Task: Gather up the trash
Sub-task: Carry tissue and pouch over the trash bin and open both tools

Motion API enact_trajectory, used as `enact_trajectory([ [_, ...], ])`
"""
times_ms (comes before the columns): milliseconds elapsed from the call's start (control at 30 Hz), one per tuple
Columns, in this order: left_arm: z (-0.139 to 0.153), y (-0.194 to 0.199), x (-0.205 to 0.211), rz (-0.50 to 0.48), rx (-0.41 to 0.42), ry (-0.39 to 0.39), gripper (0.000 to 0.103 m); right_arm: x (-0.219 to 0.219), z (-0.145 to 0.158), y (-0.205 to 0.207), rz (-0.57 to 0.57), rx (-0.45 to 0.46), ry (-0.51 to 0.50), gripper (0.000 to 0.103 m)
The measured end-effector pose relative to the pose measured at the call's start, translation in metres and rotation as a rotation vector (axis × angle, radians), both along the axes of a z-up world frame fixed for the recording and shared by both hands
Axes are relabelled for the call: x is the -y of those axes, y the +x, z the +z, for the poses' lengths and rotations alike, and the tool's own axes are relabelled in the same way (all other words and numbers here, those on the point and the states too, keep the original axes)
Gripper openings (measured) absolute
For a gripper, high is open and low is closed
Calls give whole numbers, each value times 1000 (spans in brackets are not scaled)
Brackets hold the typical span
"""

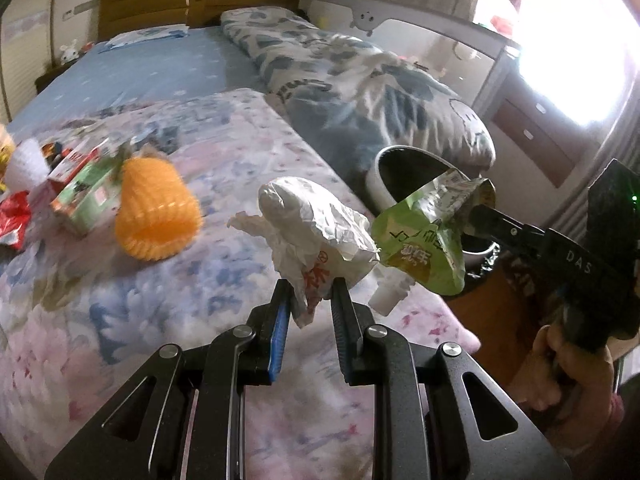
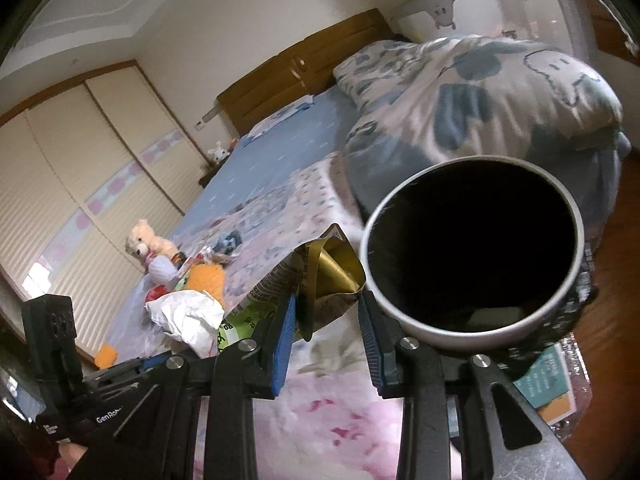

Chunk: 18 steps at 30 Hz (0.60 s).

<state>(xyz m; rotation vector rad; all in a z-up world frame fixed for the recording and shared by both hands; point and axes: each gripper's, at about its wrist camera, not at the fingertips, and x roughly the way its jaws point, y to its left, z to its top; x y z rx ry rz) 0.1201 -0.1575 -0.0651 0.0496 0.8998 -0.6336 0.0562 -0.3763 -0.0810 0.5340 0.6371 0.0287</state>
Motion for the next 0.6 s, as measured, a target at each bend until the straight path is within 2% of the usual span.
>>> enact_trajectory([
  [600,9,-1,79,-130,24,36,19,75,5,-27,-153,1,-5,32],
])
